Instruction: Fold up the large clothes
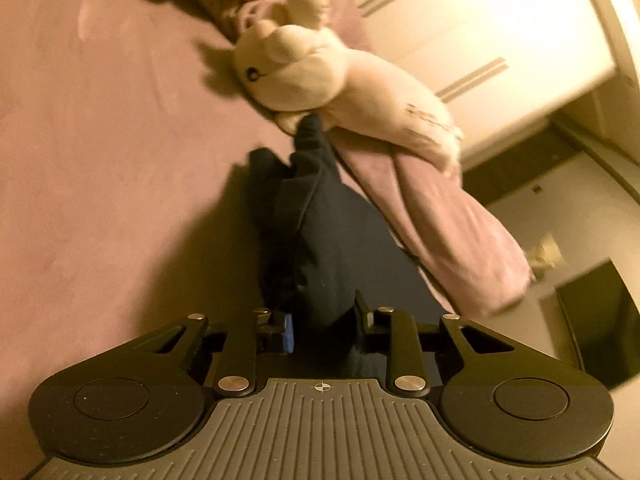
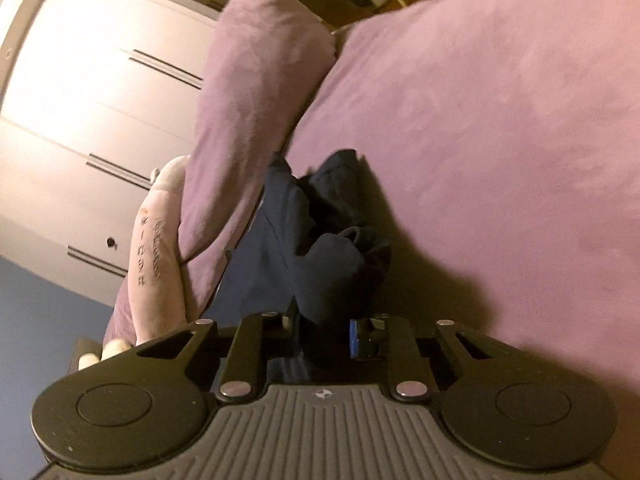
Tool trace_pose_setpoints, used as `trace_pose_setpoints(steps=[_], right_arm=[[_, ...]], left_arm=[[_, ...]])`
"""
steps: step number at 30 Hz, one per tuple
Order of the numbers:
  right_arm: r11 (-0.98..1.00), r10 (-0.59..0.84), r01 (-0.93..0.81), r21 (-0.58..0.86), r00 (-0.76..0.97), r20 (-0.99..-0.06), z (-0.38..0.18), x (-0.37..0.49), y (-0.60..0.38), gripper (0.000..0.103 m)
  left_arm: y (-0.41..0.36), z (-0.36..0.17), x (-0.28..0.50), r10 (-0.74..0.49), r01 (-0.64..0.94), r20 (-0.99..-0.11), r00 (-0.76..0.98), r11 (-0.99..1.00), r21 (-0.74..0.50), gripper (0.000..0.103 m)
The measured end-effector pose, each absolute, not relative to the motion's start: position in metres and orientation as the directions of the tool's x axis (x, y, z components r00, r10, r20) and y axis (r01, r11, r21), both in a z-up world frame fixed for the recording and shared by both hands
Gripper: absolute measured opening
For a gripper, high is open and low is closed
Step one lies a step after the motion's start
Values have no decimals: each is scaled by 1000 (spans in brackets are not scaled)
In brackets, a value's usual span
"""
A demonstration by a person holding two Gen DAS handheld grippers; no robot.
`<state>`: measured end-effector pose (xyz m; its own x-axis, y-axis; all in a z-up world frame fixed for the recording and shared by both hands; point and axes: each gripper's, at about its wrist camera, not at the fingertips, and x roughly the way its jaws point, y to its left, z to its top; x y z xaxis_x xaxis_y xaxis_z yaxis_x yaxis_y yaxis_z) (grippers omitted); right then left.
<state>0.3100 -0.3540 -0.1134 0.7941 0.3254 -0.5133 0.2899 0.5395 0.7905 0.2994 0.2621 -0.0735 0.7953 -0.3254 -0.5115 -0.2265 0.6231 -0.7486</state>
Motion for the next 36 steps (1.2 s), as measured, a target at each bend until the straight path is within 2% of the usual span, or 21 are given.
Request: trace_pose_setpoints(steps=[7, 11, 14, 16, 18, 21, 25, 29, 32, 34, 36], right_arm=[[626, 323, 295, 722, 745, -584, -111, 214, -371, 20], [691, 268, 328, 645, 713, -649, -108, 183, -379, 28], [746, 210, 317, 586, 723, -658, -88, 181, -377, 32], [796, 132, 308, 521, 752, -645, -69, 176, -372, 33], [860, 64, 260, 439, 798, -600, -49, 176, -358, 34], [929, 104, 126, 349, 815, -569, -41, 195, -322, 33], [964, 235, -104, 246, 768, -596, -61, 244, -245, 28], [957, 288, -245, 155, 735, -614, -84, 303, -177, 26], [975, 186, -223, 20, 756, -628, -104, 343, -163, 23], [987, 128, -163, 1, 770, -625, -113, 361, -185, 23], [999, 33, -52, -13, 788, -615, -119, 380, -221, 21]], left_arm=[[244, -74, 188, -376, -211, -535, 756, 634, -744, 30], [236, -93, 145, -369, -266, -578, 728, 625, -734, 37], [243, -105, 139, -352, -346, -603, 716, 571, -744, 40], [245, -96, 138, -299, -360, -603, 739, 582, -730, 47], [244, -80, 138, -186, -377, -618, 764, 648, -662, 55], [234, -59, 146, -88, -362, -603, 793, 728, -582, 58], [189, -49, 187, -105, -253, -578, 809, 825, -505, 61], [140, -64, 244, -41, -201, -590, 806, 919, -338, 63], [124, -91, 292, 45, -242, -634, 772, 943, -228, 65], [125, -105, 309, 98, -265, -622, 777, 947, -182, 66], [127, -116, 320, 145, -262, -608, 780, 959, -108, 74]])
